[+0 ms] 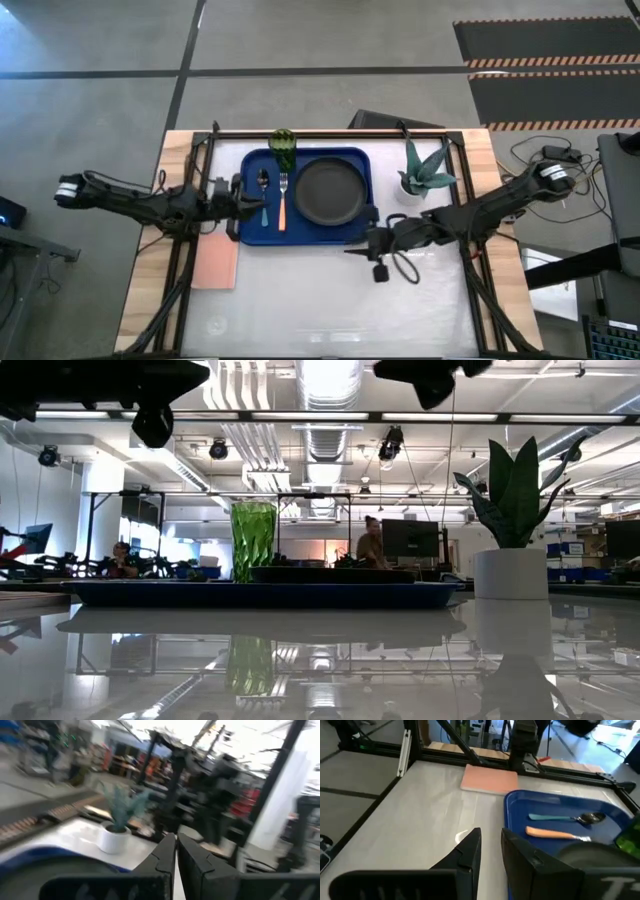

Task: Pick and place plate/cup/fork/spoon on tray
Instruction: Return to Home Position

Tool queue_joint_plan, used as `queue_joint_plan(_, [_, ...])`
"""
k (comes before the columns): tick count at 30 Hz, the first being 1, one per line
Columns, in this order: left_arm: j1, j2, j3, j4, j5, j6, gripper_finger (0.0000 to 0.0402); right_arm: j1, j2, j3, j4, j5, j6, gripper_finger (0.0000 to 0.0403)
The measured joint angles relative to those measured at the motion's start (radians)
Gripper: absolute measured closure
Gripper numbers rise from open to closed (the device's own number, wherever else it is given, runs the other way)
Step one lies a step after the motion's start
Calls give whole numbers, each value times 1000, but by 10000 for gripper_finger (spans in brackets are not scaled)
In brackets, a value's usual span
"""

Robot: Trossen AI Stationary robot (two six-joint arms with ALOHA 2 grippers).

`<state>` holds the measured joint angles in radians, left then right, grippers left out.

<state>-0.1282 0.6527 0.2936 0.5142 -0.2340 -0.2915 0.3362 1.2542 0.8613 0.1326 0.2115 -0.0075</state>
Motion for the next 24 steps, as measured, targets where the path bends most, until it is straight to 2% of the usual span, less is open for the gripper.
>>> queue_joint_plan(9, [-137,84,55,2,-10,-38,402,0,-165,-181,85,-1,-12,340])
queue_joint_plan(14, [-182,103,66,0,6,41,402,0,-253,-289,183,-2,-78,339])
queue_joint_plan(17, [-186,98,63,2,18,48,402,0,-316,-345,217,-2,-91,339])
queue_joint_plan(24, [-187,59,44,-35,63,180,402,-3,-467,-455,280,1,-150,340])
